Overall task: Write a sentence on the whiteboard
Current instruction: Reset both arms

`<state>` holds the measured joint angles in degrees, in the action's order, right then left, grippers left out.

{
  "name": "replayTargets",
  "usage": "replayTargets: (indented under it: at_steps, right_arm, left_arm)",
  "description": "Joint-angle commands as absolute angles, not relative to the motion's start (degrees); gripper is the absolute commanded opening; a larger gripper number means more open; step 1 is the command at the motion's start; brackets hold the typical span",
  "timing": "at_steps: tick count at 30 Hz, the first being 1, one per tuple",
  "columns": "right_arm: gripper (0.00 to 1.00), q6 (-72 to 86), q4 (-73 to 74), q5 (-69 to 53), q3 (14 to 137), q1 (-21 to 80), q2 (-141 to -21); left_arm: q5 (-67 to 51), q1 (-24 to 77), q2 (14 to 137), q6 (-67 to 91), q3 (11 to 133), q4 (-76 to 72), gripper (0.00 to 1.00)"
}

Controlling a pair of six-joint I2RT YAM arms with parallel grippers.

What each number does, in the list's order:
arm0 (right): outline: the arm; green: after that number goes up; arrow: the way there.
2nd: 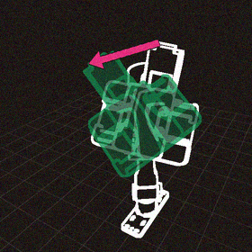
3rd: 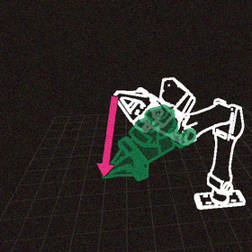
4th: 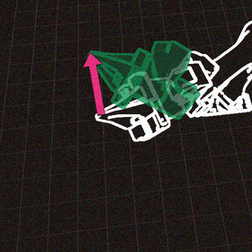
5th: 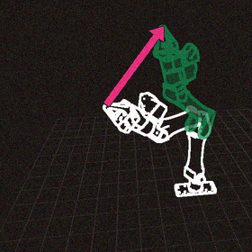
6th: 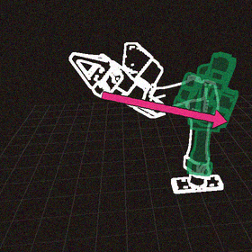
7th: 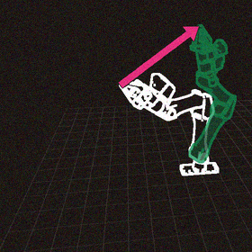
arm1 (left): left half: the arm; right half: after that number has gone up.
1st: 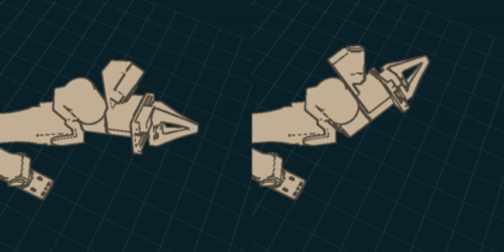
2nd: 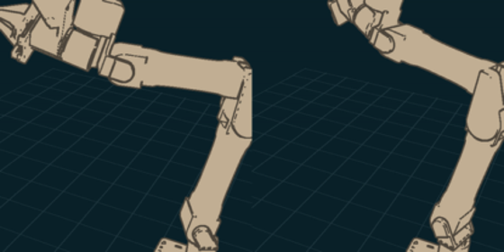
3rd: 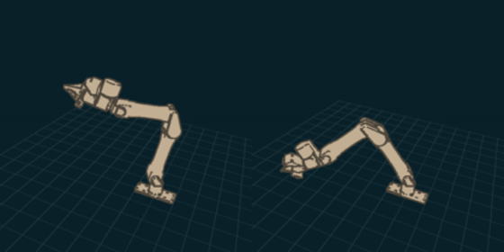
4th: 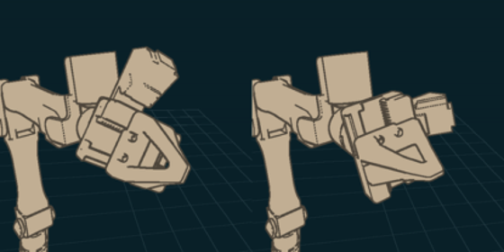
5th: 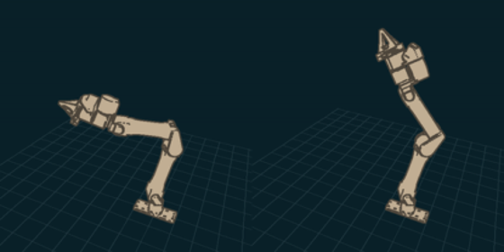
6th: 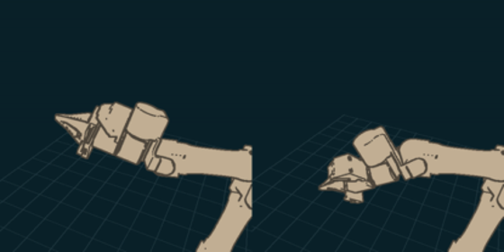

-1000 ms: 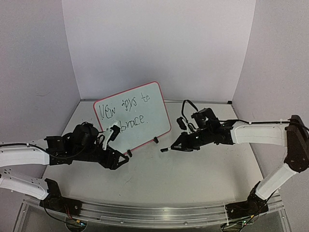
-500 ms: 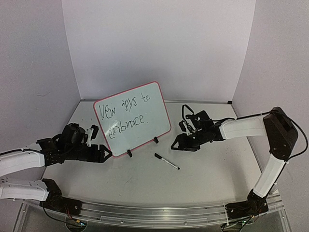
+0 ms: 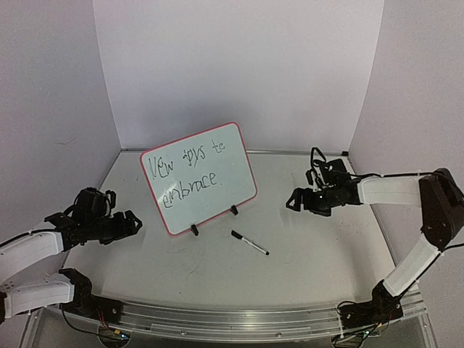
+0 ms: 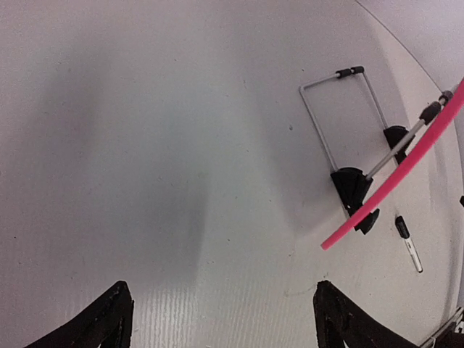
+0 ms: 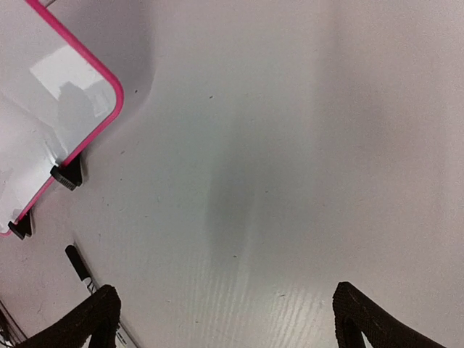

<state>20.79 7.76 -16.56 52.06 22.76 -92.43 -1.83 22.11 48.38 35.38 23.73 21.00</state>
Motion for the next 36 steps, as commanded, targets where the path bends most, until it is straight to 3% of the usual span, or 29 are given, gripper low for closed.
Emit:
replayTargets:
  at_steps: [1, 10, 18, 23, 36]
  right_arm:
    - [0.98, 18.44, 8.19, -12.84, 49.69, 16.74, -86.95]
    - [0.98, 17.1, -3.26, -5.62, 40.63, 6.67, -73.9]
    - [0.98, 10.68, -18.79, 7.17, 26.89, 6.59, -62.19]
    - [0.98, 6.86, -25.37, 10.76, 20.14, 6.59, -57.74]
    - [0.98, 4.83, -27.23, 10.66, 17.63, 6.58, -57.64]
  left_arm:
    - [-5.07, 13.2, 52.45, 31.49, 24.1, 14.36, 0.85]
    - [-8.87, -7.75, 69.09, 26.39, 29.81, -8.32, 0.86]
    - [1.63, -7.87, 71.82, 15.91, 26.9, -27.47, 0.99]
    - [4.0, -7.57, 73.61, 11.84, 21.73, -35.61, 0.99]
    - [6.16, -7.44, 73.57, 12.39, 21.14, -36.18, 0.99]
